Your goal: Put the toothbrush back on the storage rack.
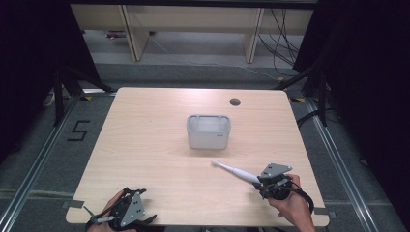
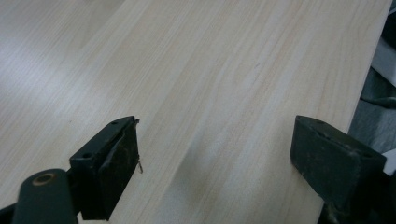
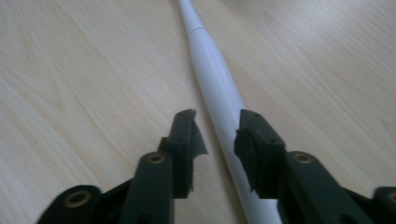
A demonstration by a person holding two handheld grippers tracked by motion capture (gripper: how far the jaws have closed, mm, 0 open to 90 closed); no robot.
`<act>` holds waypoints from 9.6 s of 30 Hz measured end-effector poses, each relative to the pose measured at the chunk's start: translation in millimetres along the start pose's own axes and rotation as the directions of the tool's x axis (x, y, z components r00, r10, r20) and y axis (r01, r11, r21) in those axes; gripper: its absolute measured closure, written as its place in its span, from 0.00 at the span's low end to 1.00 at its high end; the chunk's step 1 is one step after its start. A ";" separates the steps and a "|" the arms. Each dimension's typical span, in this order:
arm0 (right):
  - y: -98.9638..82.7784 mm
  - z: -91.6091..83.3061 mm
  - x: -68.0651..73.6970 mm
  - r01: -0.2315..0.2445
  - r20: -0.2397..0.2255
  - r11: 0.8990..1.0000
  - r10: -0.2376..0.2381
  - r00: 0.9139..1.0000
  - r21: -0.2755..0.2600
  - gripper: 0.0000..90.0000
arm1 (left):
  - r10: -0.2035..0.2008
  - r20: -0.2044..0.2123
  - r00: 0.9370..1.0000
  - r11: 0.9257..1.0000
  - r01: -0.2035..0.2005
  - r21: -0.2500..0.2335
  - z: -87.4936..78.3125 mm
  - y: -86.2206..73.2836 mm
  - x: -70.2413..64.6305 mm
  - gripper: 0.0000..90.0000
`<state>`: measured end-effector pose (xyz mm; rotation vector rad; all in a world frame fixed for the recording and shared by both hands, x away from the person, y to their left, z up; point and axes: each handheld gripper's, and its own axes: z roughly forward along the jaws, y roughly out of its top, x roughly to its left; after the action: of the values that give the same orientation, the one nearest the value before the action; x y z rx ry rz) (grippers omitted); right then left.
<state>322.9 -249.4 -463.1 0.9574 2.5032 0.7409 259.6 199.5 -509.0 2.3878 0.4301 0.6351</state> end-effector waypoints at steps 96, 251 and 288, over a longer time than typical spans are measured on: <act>82.8 46.6 -35.8 0.167 -0.230 0.928 -0.092 0.969 0.332 0.74 | -0.006 -0.010 1.000 1.000 0.006 0.000 0.5 -0.9 -0.1 0.17; 212.5 104.6 -37.6 -0.143 -0.146 0.925 0.097 0.985 -0.352 0.74 | 0.006 -0.007 1.000 1.000 -0.006 -0.006 -0.9 0.1 0.5 0.17; 204.0 114.3 -39.5 -0.180 -0.171 0.944 0.136 0.976 -0.277 0.68 | 0.004 0.008 1.000 1.000 -0.004 -0.009 -2.0 0.7 0.4 0.17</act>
<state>510.6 -108.5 -429.3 1.0353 2.3658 1.2363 259.0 200.1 -507.1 2.3826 0.4181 0.6282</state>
